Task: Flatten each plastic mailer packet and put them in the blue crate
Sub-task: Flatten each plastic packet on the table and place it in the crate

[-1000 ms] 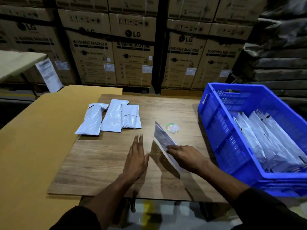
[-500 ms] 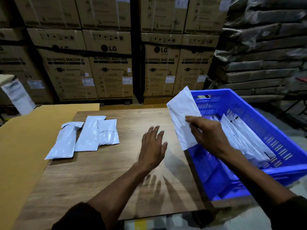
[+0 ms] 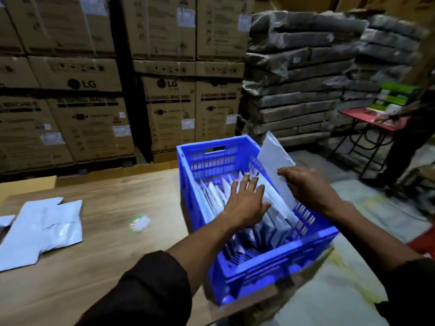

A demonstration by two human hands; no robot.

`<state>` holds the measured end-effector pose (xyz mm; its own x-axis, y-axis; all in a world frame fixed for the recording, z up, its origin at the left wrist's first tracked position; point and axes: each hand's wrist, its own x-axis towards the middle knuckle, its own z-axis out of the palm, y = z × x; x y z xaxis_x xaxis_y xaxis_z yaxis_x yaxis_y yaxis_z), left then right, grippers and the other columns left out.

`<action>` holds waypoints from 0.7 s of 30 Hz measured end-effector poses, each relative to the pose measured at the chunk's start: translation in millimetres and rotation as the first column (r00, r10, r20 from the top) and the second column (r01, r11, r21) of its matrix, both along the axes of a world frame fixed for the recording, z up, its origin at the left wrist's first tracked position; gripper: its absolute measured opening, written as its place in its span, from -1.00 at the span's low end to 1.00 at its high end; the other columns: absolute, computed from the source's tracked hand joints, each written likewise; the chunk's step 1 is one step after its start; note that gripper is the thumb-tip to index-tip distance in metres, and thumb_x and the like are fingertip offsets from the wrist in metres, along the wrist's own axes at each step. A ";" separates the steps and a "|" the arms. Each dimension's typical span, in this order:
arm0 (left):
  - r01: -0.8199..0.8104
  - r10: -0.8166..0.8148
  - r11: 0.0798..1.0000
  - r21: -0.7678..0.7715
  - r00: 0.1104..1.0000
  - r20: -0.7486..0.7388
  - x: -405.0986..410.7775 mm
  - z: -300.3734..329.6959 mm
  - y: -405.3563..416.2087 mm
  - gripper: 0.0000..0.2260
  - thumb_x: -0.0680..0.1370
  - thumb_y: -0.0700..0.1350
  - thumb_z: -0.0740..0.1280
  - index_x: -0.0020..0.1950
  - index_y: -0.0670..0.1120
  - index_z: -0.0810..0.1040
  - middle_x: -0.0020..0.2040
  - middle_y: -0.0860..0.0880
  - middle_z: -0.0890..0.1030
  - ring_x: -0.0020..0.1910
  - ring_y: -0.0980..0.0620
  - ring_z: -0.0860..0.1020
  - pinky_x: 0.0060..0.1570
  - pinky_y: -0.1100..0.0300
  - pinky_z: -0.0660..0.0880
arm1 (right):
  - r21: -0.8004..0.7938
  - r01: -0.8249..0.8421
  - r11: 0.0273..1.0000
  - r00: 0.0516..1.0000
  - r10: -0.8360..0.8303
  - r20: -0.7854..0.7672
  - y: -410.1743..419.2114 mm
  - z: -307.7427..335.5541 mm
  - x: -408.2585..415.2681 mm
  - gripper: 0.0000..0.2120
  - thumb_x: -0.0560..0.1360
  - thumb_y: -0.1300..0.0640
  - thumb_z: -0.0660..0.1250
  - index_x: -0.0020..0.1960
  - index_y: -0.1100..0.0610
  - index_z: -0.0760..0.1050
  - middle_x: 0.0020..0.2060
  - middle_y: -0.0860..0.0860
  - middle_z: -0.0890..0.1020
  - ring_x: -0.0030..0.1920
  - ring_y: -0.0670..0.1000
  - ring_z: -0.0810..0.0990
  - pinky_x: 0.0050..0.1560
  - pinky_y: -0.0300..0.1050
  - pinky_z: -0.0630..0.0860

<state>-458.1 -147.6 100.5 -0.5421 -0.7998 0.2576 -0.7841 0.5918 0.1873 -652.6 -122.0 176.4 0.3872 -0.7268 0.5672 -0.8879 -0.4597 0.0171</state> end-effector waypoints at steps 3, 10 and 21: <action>-0.006 0.005 0.995 0.096 1.000 0.017 -37.8 -9.6 -8.6 -0.44 0.66 0.20 0.12 0.57 -0.10 0.23 0.64 -0.12 0.05 0.62 -0.14 -0.12 0.50 -0.28 -0.13 | 0.045 0.046 0.998 0.998 -0.044 -0.048 -2.4 -10.6 -27.0 -0.61 0.31 0.45 0.44 0.10 0.21 0.65 0.03 0.18 0.71 -0.11 0.24 0.71 -0.15 0.13 0.65; -0.049 0.021 0.975 0.215 0.991 0.131 -81.2 -25.8 -37.0 -0.38 0.66 0.24 0.03 0.63 -0.09 0.11 0.65 -0.05 0.00 0.61 -0.18 -0.23 0.44 -0.39 -0.22 | 0.089 0.064 0.994 0.990 -0.052 -0.128 -12.0 -29.0 -47.9 -0.65 0.28 0.41 0.42 0.05 0.22 0.61 0.02 0.17 0.69 -0.15 0.24 0.69 -0.28 0.11 0.63; -0.116 0.058 0.968 0.222 0.966 0.252 -94.0 -39.9 -54.5 -0.47 0.65 0.27 0.00 0.52 0.03 0.33 0.47 -0.12 0.26 0.56 -0.24 0.02 0.35 -0.56 -0.18 | 0.192 0.153 0.969 0.960 -0.100 -0.260 -26.4 -44.2 -34.3 -0.60 0.22 0.27 0.55 0.03 0.19 0.58 0.04 0.13 0.67 -0.10 0.21 0.68 -0.32 0.01 0.59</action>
